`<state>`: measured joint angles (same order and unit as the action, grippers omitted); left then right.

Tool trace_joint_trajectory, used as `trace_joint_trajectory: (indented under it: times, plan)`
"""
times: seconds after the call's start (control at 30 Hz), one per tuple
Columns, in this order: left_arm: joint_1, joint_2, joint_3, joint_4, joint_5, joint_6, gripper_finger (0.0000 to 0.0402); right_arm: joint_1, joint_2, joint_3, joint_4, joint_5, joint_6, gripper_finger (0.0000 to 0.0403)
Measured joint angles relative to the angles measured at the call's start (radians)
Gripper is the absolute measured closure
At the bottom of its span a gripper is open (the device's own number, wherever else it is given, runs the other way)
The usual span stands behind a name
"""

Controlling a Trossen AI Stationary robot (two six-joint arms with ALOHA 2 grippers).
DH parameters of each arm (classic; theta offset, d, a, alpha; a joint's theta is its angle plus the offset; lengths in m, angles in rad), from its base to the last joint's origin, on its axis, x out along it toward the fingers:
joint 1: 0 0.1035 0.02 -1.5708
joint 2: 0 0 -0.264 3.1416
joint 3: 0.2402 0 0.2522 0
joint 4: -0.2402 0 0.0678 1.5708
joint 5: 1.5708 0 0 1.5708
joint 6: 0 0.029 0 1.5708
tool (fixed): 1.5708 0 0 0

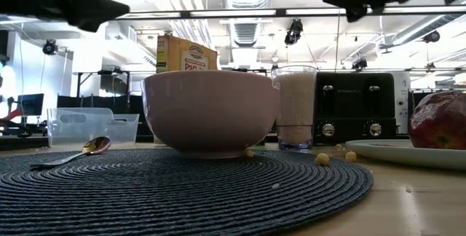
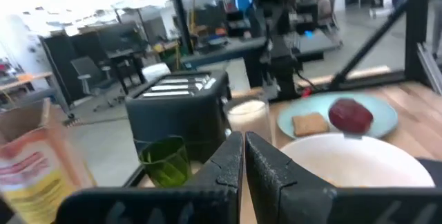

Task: Arrange a breakfast setting
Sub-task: Return to Home Position

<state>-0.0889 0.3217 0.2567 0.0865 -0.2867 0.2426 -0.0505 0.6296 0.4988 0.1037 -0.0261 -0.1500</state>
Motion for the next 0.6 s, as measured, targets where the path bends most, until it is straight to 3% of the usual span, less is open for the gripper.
trace_joint_trajectory:
  times: [0.37, 0.6]
  plan:
    - [0.017, -0.279, -0.090, -0.147, 0.010, -0.106, 0.0401, -0.078, -0.217, -0.154, -0.001, 0.001, 0.066, 0.0370]
    - [0.017, -0.317, -0.091, -0.210, 0.030, -0.153, 0.0401, -0.115, -0.363, -0.258, -0.004, 0.002, 0.116, 0.0370]
